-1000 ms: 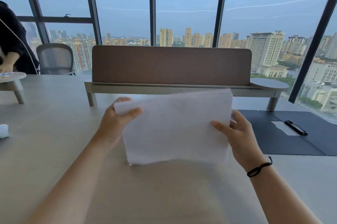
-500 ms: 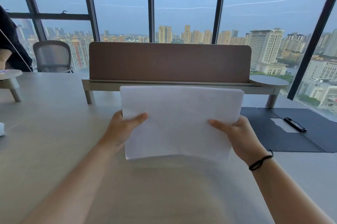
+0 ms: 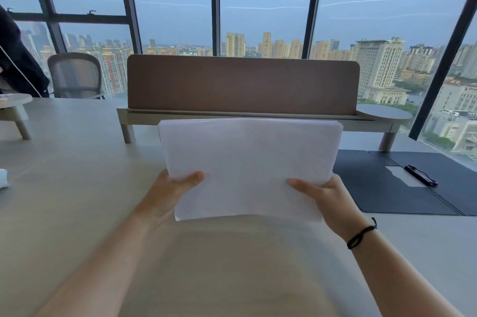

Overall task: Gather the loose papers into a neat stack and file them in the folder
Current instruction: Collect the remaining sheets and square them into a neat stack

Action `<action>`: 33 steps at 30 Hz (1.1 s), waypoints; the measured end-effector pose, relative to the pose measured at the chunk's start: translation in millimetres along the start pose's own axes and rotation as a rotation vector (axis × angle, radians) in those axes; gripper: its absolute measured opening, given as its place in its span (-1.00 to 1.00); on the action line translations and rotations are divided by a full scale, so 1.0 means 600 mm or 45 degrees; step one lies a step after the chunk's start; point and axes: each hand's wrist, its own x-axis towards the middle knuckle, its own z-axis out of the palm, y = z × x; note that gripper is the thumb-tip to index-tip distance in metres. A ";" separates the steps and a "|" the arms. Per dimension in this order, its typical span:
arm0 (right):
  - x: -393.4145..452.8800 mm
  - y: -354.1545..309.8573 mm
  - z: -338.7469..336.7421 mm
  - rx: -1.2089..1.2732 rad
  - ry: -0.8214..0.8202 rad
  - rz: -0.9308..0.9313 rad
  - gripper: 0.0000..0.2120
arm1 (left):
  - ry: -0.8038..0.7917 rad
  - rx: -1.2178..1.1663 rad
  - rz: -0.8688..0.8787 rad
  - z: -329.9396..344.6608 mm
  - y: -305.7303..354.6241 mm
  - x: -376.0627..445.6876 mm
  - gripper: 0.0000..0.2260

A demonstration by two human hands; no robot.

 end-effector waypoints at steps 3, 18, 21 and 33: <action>-0.008 0.025 0.000 -0.056 -0.037 0.043 -0.74 | -0.069 0.037 -0.062 -0.008 -0.016 -0.006 -0.26; -0.007 0.043 -0.029 -0.146 -0.011 0.201 -0.56 | -0.140 0.107 -0.252 0.012 -0.012 -0.024 -0.55; -0.005 0.029 -0.055 -0.139 0.014 0.244 -0.66 | -0.140 0.068 -0.372 0.035 0.006 -0.020 -0.76; -0.014 0.003 -0.254 -0.027 0.169 0.267 -0.81 | -0.287 0.301 -0.494 0.245 -0.017 0.036 -0.63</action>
